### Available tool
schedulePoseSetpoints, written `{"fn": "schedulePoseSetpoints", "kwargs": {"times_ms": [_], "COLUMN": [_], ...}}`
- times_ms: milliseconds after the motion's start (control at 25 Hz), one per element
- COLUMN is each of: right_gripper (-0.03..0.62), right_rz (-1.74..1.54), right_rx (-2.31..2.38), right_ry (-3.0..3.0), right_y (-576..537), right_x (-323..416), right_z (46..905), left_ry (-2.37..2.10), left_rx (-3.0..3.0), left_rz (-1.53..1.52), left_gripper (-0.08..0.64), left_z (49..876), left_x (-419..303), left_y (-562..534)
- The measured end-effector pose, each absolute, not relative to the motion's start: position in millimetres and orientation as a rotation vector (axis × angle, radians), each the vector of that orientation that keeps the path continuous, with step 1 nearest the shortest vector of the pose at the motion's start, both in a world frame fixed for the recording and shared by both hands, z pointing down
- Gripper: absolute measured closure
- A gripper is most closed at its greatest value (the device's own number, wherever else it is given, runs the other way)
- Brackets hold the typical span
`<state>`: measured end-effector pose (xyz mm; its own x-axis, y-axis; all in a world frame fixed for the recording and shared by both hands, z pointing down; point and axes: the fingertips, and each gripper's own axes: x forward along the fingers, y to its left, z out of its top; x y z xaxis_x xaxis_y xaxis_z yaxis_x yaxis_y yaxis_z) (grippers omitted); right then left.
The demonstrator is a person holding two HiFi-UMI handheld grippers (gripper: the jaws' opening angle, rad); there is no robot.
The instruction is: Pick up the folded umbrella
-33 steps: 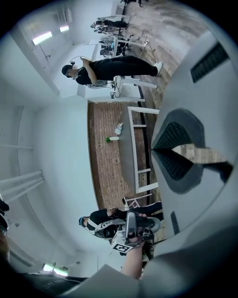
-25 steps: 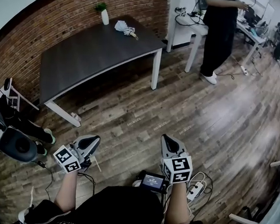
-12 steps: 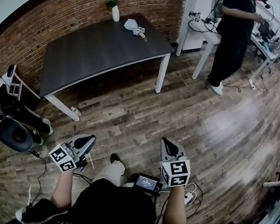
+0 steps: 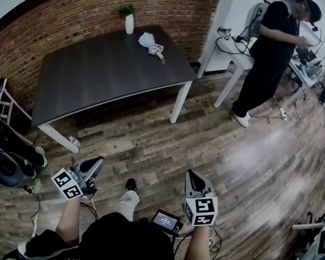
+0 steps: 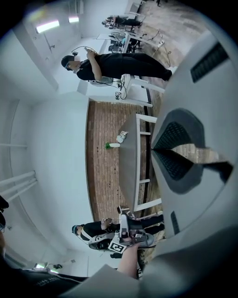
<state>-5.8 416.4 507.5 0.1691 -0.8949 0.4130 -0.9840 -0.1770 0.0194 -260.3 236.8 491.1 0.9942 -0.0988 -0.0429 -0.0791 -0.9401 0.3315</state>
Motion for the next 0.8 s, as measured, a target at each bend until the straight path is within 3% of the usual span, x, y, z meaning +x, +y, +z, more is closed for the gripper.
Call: {"fn": "schedulePoseSetpoints", "kwargs": {"times_ms": [320, 800], "right_gripper": [0.583, 0.583], "right_rz": [0.389, 0.399], "right_rx": [2.205, 2.161], "right_ry": [-1.759, -1.814], "right_y": [319, 201], "right_x": [40, 42], "right_z": [480, 477], "left_ry": [0.011, 0.039], "left_rx": [2.816, 2.84], "left_rz": [-0.08, -0.011], "left_gripper": [0.557, 0.558], "left_z": [480, 481], "left_x": [-195, -167], "left_y": [150, 53]}}
